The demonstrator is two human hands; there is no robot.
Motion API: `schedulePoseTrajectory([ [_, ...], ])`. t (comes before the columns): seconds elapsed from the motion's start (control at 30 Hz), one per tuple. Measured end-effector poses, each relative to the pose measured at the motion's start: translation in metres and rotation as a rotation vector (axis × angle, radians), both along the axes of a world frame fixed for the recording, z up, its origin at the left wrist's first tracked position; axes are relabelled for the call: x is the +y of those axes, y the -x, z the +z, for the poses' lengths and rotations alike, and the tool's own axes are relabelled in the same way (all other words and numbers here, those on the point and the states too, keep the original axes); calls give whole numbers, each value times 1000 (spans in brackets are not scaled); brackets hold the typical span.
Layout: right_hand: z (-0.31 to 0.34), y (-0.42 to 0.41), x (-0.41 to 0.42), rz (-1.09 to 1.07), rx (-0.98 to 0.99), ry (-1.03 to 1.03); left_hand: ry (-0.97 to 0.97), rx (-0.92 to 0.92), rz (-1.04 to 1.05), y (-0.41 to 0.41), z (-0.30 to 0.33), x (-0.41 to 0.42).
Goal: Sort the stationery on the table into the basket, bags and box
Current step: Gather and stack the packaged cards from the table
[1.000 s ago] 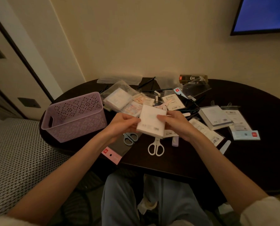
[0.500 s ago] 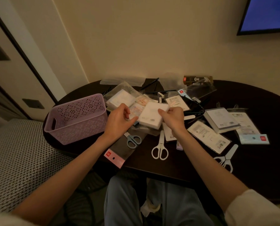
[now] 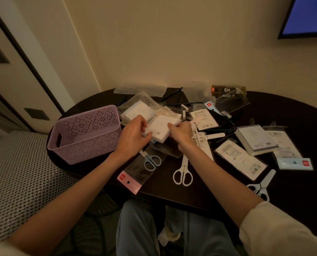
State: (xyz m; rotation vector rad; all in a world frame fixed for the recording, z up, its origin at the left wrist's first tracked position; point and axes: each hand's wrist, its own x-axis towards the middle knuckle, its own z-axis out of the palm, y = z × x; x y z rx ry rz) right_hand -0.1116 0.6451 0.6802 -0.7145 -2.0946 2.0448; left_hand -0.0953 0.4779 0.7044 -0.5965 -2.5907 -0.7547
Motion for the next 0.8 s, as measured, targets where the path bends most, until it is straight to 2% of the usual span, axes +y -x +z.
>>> schedulePoseTrajectory([
  [0.1,-1,4,-4,59,32,150,-56,-11,-28,3,-1,0],
  [0.33,7,14,-1,205,-8,164,-145,-53,-96,5,4,1],
  [0.67,4,14,6,372,-124,-158,-117,-66,-139,4,4,2],
  [0.8,7,6,1,386,-116,-188,-118,-43,-122,1,4,2],
])
